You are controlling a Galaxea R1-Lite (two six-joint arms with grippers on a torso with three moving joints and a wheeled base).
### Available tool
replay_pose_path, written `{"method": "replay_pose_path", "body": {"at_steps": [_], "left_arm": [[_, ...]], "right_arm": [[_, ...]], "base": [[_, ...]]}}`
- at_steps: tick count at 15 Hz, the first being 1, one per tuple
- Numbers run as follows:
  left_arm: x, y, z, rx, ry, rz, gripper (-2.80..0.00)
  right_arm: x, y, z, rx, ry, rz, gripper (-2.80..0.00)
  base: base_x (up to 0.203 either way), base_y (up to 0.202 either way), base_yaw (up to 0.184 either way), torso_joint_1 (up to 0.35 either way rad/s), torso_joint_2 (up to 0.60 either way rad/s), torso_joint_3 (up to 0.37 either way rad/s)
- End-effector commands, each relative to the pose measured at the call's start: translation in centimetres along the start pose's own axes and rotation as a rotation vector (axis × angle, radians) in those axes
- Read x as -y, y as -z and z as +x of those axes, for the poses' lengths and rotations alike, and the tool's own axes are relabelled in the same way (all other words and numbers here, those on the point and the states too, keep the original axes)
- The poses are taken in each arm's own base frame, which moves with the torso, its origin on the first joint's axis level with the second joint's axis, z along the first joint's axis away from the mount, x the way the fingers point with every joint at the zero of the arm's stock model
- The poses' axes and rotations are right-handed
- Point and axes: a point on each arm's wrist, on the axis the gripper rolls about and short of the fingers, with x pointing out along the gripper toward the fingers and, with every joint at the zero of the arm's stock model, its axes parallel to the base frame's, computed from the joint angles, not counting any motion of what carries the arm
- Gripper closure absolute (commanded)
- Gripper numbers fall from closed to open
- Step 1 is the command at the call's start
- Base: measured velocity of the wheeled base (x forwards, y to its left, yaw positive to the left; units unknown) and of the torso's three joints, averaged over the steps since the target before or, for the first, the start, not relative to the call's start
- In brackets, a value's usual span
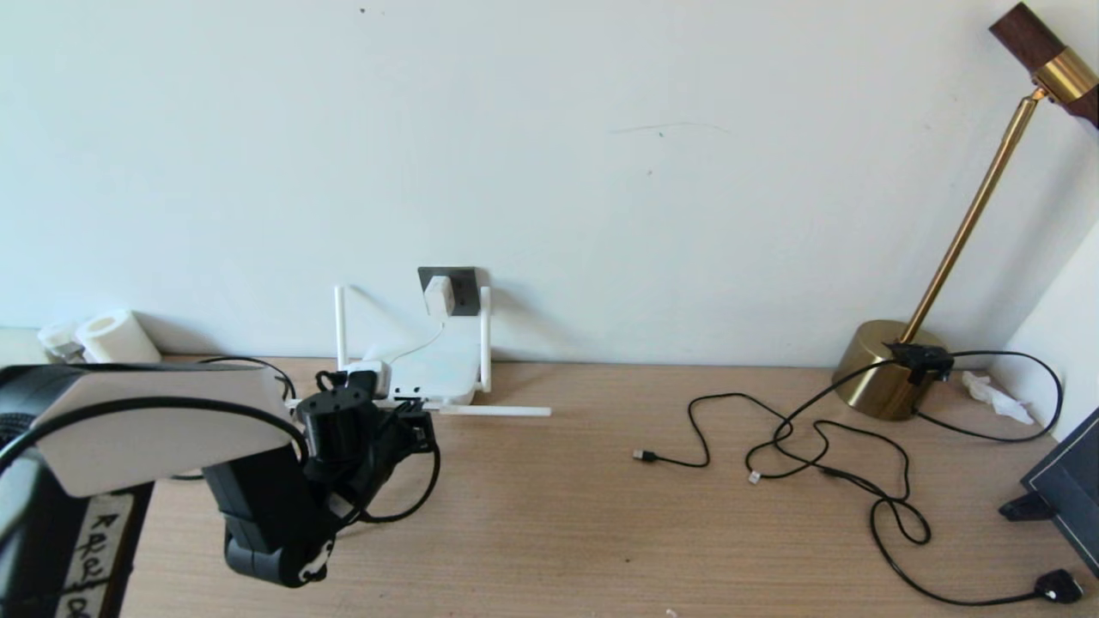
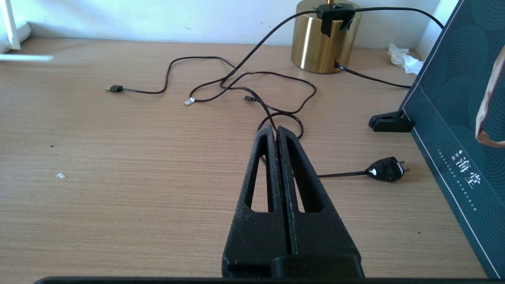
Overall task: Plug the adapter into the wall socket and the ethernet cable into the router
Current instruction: Align cable and router interface
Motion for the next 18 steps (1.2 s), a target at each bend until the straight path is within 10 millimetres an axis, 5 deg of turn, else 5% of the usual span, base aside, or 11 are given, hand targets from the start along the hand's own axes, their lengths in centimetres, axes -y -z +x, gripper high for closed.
{"method": "replay_pose_path", "body": {"at_steps": [1,18], "left_arm": [[0.01,0.03,0.06,0.006,-0.001,-0.002,0.0],[0.05,0.07,0.02,0.004,0.0,-0.001,0.0]], "right_arm": [[0.0,0.0,0.0,0.0,0.0,0.0,0.0],[0.0,0.0,0.0,0.0,0.0,0.0,0.0]], "base": [[0.0,0.0,0.0,0.0,0.0,0.0],[0.0,0.0,0.0,0.0,0.0,0.0]]}}
